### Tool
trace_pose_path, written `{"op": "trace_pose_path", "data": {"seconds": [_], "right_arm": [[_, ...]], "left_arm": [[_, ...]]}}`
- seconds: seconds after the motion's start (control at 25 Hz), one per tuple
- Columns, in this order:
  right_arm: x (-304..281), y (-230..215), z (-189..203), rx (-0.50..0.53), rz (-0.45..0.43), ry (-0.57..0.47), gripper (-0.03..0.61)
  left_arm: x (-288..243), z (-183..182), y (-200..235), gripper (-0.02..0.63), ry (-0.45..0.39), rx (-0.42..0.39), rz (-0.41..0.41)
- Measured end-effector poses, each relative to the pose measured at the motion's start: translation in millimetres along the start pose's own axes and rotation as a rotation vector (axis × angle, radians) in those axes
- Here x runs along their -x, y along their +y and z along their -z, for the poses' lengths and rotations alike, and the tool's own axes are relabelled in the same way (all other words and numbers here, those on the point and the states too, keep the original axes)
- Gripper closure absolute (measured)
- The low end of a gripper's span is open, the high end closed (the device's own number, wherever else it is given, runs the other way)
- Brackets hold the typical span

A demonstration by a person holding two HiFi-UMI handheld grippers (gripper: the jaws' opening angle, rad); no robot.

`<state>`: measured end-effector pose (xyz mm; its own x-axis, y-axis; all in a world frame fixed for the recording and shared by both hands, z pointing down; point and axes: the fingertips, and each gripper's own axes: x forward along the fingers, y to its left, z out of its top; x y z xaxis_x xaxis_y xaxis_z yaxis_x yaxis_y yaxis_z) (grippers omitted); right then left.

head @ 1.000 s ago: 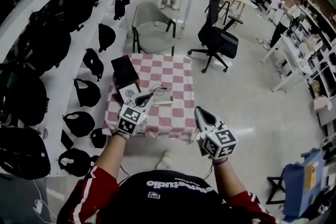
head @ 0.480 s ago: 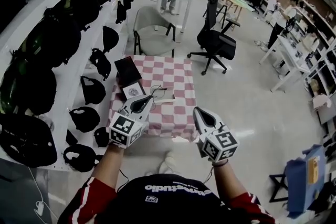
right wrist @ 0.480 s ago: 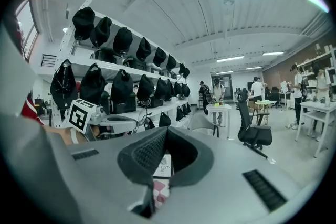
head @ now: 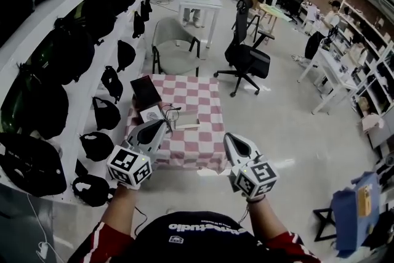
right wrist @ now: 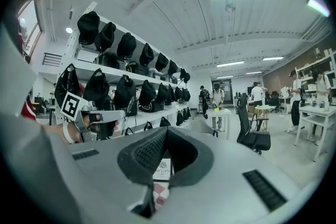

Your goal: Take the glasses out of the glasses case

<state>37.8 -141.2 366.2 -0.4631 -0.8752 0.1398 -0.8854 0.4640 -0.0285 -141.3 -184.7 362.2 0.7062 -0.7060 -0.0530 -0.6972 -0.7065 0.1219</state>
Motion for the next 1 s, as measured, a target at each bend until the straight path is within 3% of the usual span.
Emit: {"op": "trace_pose_path", "data": {"seconds": [0.48,1.0], "right_arm": [[52,-65,-19,-0.06,-0.006,-0.064,0.575],[86,-97,-25,-0.081,-0.016,-0.113,0.575]], "left_arm": [[3,-22,-31,0.603,-0.029,-0.025,-0.13],[0,-32,-75,0.603,-0.055,-0.035,-0.178]]}}
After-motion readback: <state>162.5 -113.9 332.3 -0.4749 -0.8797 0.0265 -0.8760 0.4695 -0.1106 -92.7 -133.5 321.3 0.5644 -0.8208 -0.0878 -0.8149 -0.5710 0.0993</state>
